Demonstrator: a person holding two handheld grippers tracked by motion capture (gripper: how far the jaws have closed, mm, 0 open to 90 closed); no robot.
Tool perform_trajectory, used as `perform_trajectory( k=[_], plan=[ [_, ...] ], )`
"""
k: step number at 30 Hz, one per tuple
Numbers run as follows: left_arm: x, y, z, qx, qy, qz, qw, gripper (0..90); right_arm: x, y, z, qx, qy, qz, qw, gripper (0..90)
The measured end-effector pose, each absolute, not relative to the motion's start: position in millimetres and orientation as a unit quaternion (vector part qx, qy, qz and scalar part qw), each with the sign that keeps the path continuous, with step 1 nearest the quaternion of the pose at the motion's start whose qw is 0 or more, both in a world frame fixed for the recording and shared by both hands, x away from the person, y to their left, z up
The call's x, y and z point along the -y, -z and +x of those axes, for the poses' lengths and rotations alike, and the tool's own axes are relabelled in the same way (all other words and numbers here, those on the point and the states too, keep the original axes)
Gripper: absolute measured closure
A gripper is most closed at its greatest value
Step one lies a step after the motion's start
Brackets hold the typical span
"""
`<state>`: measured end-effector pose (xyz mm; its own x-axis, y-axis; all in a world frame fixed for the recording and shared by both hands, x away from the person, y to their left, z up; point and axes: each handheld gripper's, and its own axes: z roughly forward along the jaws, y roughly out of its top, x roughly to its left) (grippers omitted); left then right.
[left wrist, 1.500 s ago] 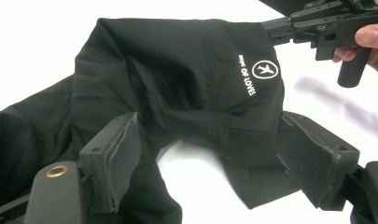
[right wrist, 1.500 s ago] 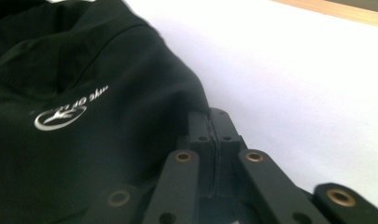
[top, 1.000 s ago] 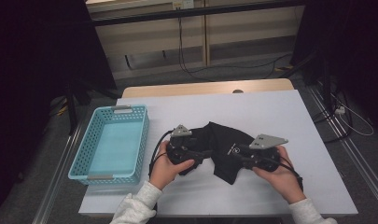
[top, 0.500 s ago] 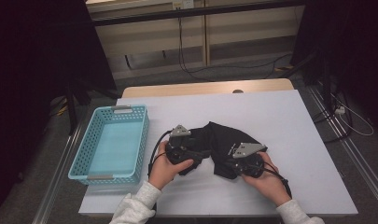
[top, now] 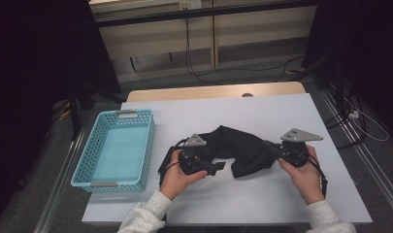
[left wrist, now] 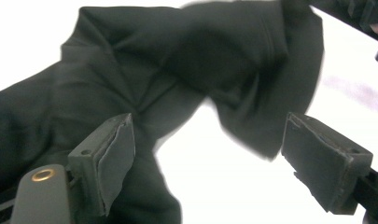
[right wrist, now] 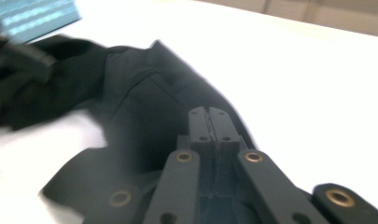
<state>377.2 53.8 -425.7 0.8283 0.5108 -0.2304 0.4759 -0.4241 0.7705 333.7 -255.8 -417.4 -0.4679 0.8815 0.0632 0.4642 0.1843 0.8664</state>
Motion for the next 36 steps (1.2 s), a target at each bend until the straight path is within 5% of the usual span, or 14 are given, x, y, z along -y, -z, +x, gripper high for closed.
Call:
perform_trajectory(
  k=[14, 25, 28, 31, 36],
  plan=[
    [-49, 430, 375, -0.284, -0.017, 0.848, 0.447, 16.2, 311, 430, 341, -0.705, -0.393, 0.521, 0.278, 89.9],
    [-51, 429, 377, -0.287, -0.02, 0.848, 0.445, 16.2, 293, 437, 341, -0.744, -0.369, 0.486, 0.274, 88.6],
    [-52, 429, 377, -0.289, -0.02, 0.847, 0.446, 16.2, 288, 435, 339, -0.74, -0.375, 0.486, 0.276, 79.0],
    [-53, 429, 378, -0.287, -0.022, 0.849, 0.444, 16.2, 278, 428, 335, -0.747, -0.378, 0.471, 0.278, 60.2],
    [-56, 427, 379, -0.291, -0.026, 0.845, 0.447, 16.2, 252, 418, 321, -0.76, -0.416, 0.43, 0.255, 46.0]
  ],
)
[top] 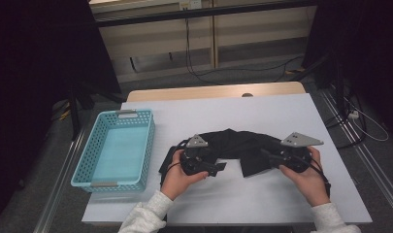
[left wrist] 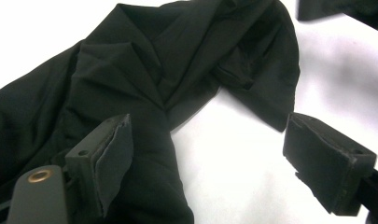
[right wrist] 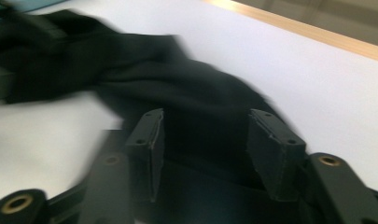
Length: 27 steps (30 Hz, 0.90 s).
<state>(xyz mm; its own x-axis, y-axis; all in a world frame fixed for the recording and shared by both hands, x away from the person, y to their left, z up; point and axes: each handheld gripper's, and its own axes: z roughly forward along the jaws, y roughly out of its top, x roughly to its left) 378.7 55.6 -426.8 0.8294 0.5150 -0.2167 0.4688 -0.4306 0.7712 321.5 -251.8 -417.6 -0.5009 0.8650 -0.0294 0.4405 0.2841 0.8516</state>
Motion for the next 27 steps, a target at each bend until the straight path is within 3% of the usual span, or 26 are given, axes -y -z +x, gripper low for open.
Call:
perform_trajectory(
  k=[3, 9, 12, 13, 15, 17, 27],
  plan=[
    [-57, 425, 379, -0.293, -0.027, 0.843, 0.451, 16.2, 231, 419, 317, -0.79, -0.417, 0.39, 0.223, 39.5],
    [-58, 425, 380, -0.293, -0.029, 0.843, 0.451, 16.2, 197, 445, 318, -0.844, -0.367, 0.346, 0.182, 39.1],
    [-59, 424, 381, -0.295, -0.029, 0.842, 0.451, 16.2, 196, 453, 322, -0.849, -0.341, 0.359, 0.184, 39.2],
    [-60, 424, 381, -0.297, -0.029, 0.84, 0.452, 16.2, 198, 455, 323, -0.842, -0.349, 0.371, 0.177, 44.4],
    [-60, 424, 381, -0.296, -0.03, 0.841, 0.451, 16.2, 203, 453, 325, -0.839, -0.343, 0.375, 0.194, 66.6],
    [-60, 424, 381, -0.296, -0.03, 0.841, 0.451, 16.2, 208, 453, 326, -0.833, -0.343, 0.389, 0.193, 81.4],
    [-60, 424, 382, -0.298, -0.03, 0.84, 0.452, 16.2, 200, 421, 327, -0.801, -0.423, 0.387, 0.169, 84.2]
  ],
)
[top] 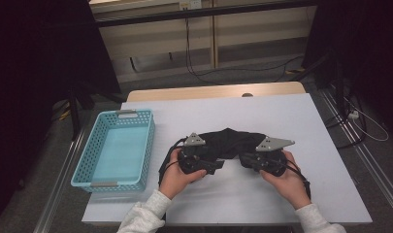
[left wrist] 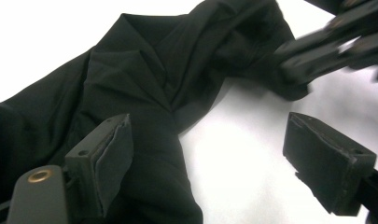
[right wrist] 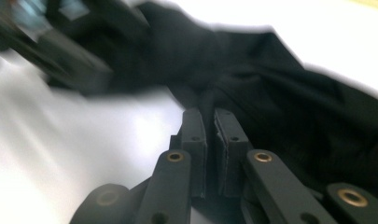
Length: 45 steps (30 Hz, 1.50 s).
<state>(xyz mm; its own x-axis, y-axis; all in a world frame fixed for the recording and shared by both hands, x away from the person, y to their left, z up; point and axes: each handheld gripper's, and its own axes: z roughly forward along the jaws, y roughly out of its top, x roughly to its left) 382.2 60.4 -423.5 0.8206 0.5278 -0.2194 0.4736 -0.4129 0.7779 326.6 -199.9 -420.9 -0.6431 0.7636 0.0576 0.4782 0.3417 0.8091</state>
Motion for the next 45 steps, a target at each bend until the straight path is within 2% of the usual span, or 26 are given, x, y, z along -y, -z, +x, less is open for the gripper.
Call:
perform_trajectory(
  k=[5, 8, 15, 22, 25, 29, 35, 37, 38, 43, 45],
  plan=[
    [-60, 424, 382, -0.298, -0.027, 0.84, 0.453, 16.2, 197, 401, 328, -0.76, -0.502, 0.391, 0.136, 84.4],
    [-60, 423, 381, -0.296, -0.026, 0.84, 0.454, 16.2, 201, 403, 334, -0.755, -0.493, 0.404, 0.154, 84.1],
    [-57, 425, 380, -0.294, -0.023, 0.843, 0.449, 16.2, 231, 432, 350, -0.736, -0.446, 0.471, 0.194, 84.5],
    [-55, 427, 380, -0.293, -0.022, 0.845, 0.447, 16.2, 236, 442, 353, -0.756, -0.399, 0.47, 0.223, 83.3],
    [-56, 426, 379, -0.292, -0.022, 0.845, 0.448, 16.2, 235, 441, 352, -0.766, -0.385, 0.46, 0.232, 76.1],
    [-57, 426, 380, -0.293, -0.023, 0.844, 0.449, 16.2, 233, 435, 341, -0.771, -0.394, 0.445, 0.228, 56.5],
    [-58, 424, 381, -0.293, -0.025, 0.843, 0.45, 16.2, 212, 433, 323, -0.805, -0.399, 0.385, 0.209, 44.4],
    [-58, 423, 381, -0.294, -0.025, 0.842, 0.451, 16.2, 201, 436, 321, -0.819, -0.396, 0.371, 0.184, 40.2],
    [-59, 423, 381, -0.295, -0.026, 0.84, 0.454, 16.2, 197, 439, 321, -0.827, -0.389, 0.37, 0.17, 39.6],
    [-60, 425, 382, -0.297, -0.024, 0.841, 0.452, 16.2, 189, 452, 321, -0.851, -0.347, 0.358, 0.166, 38.8],
    [-60, 425, 382, -0.297, -0.024, 0.842, 0.45, 16.2, 188, 452, 321, -0.853, -0.34, 0.355, 0.174, 44.5]
  ],
)
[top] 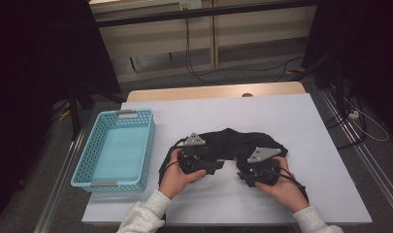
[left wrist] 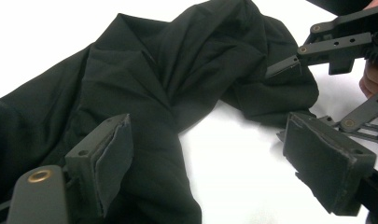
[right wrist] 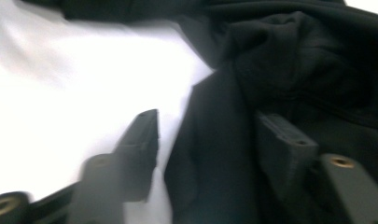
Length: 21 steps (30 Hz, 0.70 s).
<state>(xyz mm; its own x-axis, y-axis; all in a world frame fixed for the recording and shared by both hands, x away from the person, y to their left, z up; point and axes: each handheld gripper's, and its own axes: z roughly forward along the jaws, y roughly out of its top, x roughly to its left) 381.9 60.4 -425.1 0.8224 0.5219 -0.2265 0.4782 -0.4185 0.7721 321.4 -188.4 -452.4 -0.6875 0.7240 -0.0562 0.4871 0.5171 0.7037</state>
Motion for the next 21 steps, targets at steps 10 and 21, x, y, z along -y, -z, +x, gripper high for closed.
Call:
perform_trajectory(
  k=[10, 21],
  plan=[
    [-59, 425, 381, -0.297, -0.024, 0.841, 0.452, 16.2, 196, 451, 325, -0.841, -0.338, 0.378, 0.187, 79.8],
    [-59, 426, 383, -0.295, -0.024, 0.843, 0.449, 16.2, 188, 416, 320, -0.79, -0.461, 0.381, 0.135, 80.8]
  ],
)
